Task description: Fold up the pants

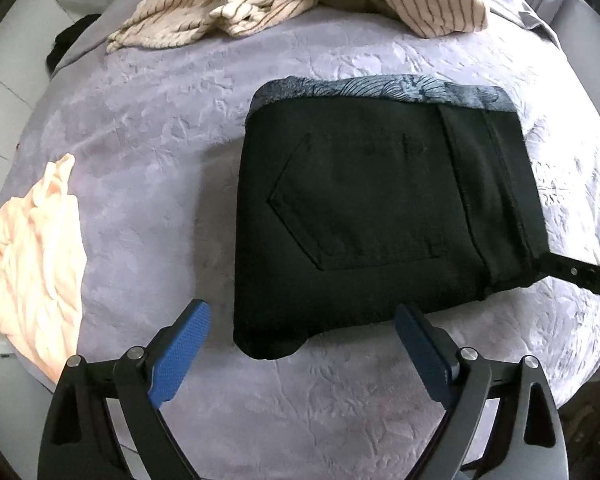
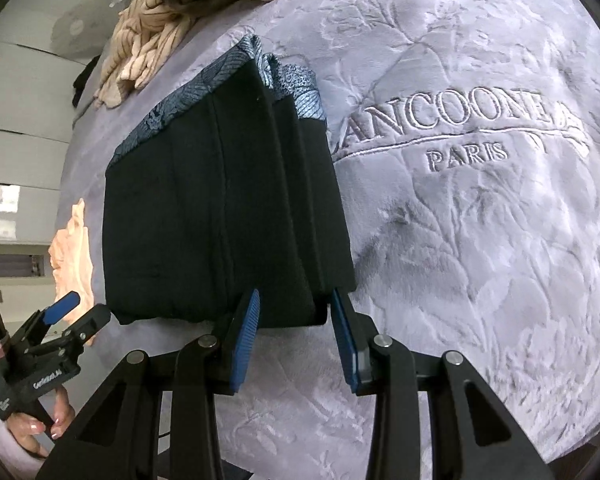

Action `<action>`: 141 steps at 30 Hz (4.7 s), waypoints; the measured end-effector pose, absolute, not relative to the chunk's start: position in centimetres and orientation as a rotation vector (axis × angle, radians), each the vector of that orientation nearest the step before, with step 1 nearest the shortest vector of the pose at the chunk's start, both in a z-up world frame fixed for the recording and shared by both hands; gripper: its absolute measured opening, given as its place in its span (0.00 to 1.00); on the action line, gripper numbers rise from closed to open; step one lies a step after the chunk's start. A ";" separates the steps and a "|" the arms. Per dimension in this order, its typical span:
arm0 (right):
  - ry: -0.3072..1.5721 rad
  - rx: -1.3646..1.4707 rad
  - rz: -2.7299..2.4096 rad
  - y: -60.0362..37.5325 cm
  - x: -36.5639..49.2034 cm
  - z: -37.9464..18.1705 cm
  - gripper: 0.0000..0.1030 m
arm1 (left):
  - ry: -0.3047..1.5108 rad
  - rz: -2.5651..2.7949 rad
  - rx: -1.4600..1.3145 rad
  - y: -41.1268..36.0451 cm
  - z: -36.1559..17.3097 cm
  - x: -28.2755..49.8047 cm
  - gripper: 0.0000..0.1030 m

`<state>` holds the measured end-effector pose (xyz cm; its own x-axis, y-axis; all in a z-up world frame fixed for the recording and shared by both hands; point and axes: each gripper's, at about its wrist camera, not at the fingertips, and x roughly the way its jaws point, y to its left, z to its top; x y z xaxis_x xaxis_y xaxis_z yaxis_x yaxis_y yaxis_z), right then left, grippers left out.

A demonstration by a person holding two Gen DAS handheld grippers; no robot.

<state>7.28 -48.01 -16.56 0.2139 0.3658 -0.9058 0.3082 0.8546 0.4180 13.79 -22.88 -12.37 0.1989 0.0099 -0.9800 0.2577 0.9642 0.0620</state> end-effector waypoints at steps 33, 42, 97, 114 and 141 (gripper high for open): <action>1.281 0.570 0.014 -49.5 19.2 -15.1 0.48 | 1.383 -0.143 0.212 -19.2 -14.4 19.7 0.91; 1.322 0.503 -0.014 -49.8 19.6 -16.6 0.20 | 1.389 -0.132 0.189 -18.9 -14.7 20.3 0.91; 1.340 0.745 0.207 -51.5 11.6 -19.7 0.80 | 1.449 -0.515 -0.071 -18.7 -18.4 23.9 1.00; 1.305 0.987 0.401 -51.2 13.4 -21.8 0.47 | 1.417 -0.578 -0.171 -19.9 -18.2 23.3 0.69; 1.256 1.062 0.467 -34.3 4.2 -16.8 0.45 | 1.368 -0.492 -0.122 -1.8 -11.8 12.8 0.67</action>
